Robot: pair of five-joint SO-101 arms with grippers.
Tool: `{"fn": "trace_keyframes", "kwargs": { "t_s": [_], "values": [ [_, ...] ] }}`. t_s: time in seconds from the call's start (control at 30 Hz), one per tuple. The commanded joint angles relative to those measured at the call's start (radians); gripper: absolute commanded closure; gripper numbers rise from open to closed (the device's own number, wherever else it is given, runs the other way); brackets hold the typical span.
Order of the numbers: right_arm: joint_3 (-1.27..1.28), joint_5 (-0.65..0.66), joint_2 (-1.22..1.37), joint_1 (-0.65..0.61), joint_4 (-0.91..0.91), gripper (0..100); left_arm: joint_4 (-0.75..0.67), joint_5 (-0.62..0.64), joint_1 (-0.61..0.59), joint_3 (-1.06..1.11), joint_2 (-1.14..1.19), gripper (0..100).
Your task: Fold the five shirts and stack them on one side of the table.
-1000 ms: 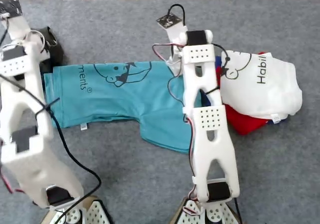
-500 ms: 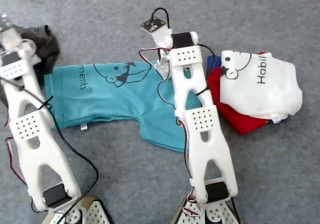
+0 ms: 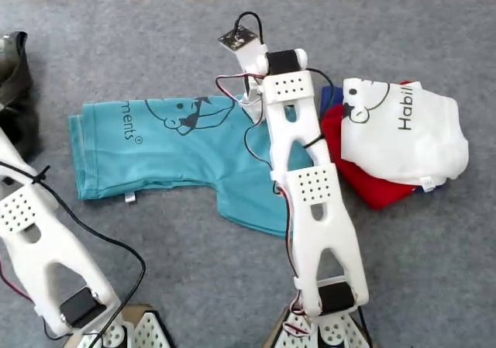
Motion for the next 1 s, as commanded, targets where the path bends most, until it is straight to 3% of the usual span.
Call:
{"fn": "trace_keyframes", "kwargs": {
  "t_s": [0.0, 0.17, 0.3, 0.4, 0.53, 0.7, 0.97],
  "values": [
    [-0.058, -0.011, -0.127, -0.014, 0.008, 98.4, 0.158, 0.006, 0.094, -0.058, -0.163, 91],
    [-0.053, -0.011, -0.171, -0.012, 0.008, 98.4, 0.373, 0.009, 0.248, -0.058, -0.284, 92],
    [-0.05, -0.011, -0.173, -0.012, 0.008, 98.4, 0.466, 0.009, 0.372, -0.047, -0.307, 92],
    [-0.05, -0.011, -0.173, -0.012, 0.008, 98.4, 0.471, 0.041, 0.412, 0.021, -0.27, 91],
    [-0.05, -0.011, -0.176, -0.011, 0.008, 98.4, 0.471, 0.101, 0.374, 0.107, -0.239, 90],
    [-0.048, -0.005, -0.173, 0.014, 0.008, 98.4, 0.468, 0.264, 0.325, 0.14, -0.236, 78],
    [-0.048, -0.005, -0.176, 0.025, 0.008, 98.4, 0.331, 0.27, 0.354, 0.202, -0.123, 78]
  ]
}}
